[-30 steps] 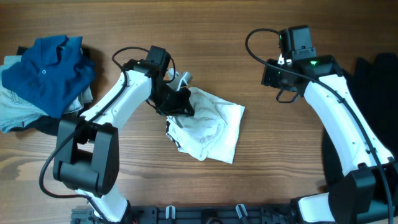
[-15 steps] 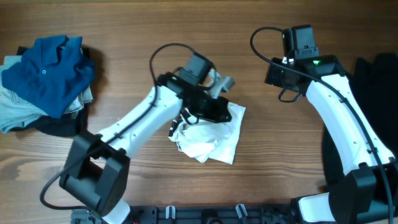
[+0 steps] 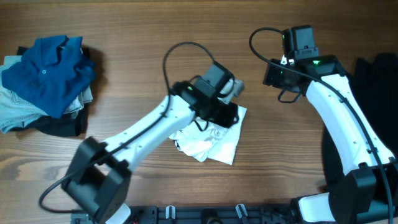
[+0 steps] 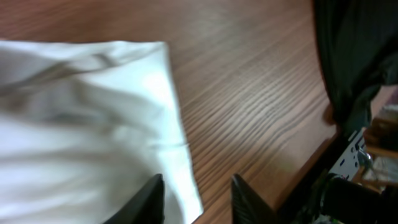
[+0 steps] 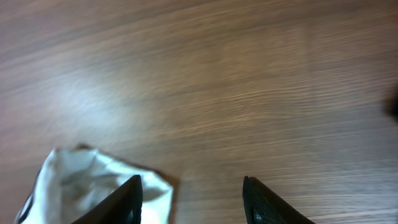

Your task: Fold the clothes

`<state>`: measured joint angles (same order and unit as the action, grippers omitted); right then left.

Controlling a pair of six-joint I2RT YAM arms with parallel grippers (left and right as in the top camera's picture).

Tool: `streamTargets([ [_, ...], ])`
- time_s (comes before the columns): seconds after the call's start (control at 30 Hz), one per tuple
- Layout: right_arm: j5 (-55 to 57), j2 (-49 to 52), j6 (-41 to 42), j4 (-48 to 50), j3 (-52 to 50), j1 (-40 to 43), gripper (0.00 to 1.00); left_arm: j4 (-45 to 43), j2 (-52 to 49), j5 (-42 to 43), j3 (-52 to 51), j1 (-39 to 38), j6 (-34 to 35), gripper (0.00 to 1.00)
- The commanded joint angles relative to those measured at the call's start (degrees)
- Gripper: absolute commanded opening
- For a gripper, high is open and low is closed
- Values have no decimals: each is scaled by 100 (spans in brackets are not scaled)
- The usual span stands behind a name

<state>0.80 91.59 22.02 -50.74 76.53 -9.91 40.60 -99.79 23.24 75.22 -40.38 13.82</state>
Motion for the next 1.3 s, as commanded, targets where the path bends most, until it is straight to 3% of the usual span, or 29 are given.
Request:
streamTargets([
  [0.0,-1178,39,-514,26,-42,24,52,345,922,-616,367,529,-11,50],
  [0.17,-3051,199,-1805,13,-48,-299,49,957,1762,-2124,367,1338,-2,65],
  [0.33,-2044,501,-1853,-509,-55,-1311,46,1182,1904,-2267,365,2293,42,67],
  [0.43,-1818,654,-1932,-597,-55,-1827,50,1311,1869,-2234,365,2662,37,70],
  [0.57,-1637,667,-2188,-791,-55,-2286,50,1436,1703,-1969,358,2769,-13,80],
  [0.77,-863,756,-1843,-962,-144,-2404,50,1558,1325,-1967,354,2769,-9,80],
  [0.8,-868,769,-1840,-940,-170,-2404,47,1561,1272,-1967,354,2769,-9,79],
  [0.83,-903,798,-1827,-896,-208,-2404,36,1565,1217,-1967,352,2771,-9,79],
  [0.9,-979,828,-1794,-876,-225,-2404,7,1565,1134,-1967,352,2771,-9,79],
  [1.0,-621,767,-1521,-839,-225,-2367,4,1563,1095,-1969,352,2771,-11,79],
  [1.17,1685,356,-35,-1012,-208,-1963,4,1558,1095,-1969,352,2769,-11,79],
  [1.27,2170,236,201,-1036,-208,-1532,4,1556,1095,-1969,352,2771,-11,80],
])
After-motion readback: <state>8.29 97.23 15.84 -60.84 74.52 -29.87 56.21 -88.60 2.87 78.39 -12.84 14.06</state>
